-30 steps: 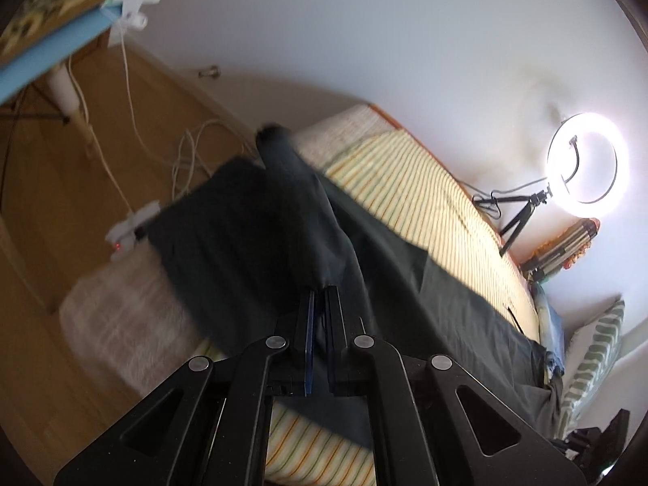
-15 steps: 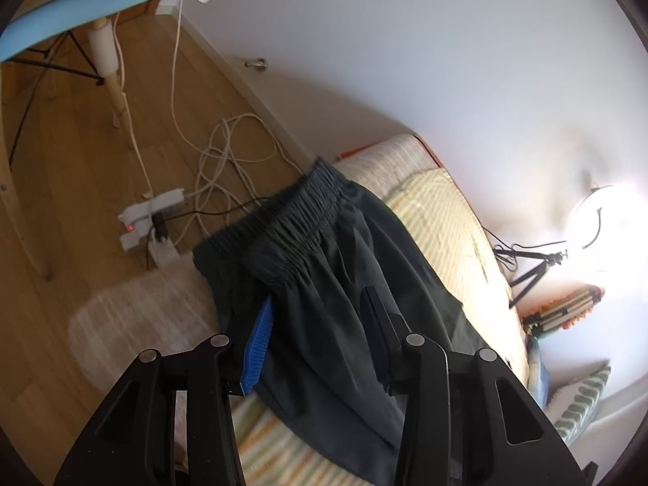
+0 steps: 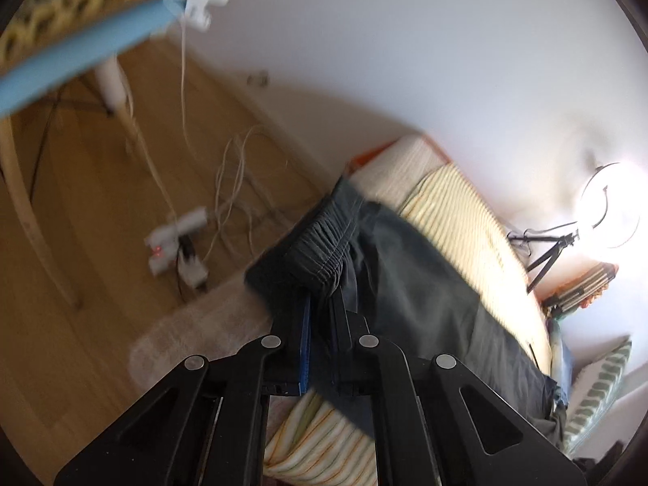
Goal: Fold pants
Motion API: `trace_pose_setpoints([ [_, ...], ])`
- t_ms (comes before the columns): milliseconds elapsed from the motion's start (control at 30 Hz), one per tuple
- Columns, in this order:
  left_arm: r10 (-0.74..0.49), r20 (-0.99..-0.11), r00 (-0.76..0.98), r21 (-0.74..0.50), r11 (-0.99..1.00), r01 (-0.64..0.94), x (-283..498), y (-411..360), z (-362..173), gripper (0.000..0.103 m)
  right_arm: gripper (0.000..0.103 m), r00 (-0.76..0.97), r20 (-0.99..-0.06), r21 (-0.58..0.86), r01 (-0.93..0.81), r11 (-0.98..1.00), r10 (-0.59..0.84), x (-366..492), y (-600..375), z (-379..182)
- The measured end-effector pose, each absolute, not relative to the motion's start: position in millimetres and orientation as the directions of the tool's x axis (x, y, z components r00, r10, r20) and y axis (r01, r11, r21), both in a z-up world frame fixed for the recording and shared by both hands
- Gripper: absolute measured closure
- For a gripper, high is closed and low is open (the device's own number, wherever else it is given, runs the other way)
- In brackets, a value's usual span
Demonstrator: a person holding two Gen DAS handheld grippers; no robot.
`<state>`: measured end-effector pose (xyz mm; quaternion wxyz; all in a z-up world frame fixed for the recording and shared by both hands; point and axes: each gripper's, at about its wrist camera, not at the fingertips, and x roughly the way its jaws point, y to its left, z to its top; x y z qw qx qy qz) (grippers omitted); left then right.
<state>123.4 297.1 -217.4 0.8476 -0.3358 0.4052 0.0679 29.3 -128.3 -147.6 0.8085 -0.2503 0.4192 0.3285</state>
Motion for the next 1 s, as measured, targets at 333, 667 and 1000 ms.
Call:
trace_pose_setpoints([
  [333,-0.045,-0.771,0.636,-0.407,0.803,-0.436,110,298,-205,0.072,0.096,0.352,-0.862,0.025,-0.69,0.724,0.365,34,-144,-170],
  [667,-0.097,-0.704,0.703,-0.407,0.867,-0.287,108,247,-152,0.072,0.062,0.481,-0.775,0.098,-0.549,0.83,0.41,9,-186,-137],
  [1000,-0.432,-0.646,0.629,-0.456,0.879,0.135,152,84,-115,0.048,0.043,0.636,-0.74,0.086,-0.237,0.968,0.221,-18,-260,-111],
])
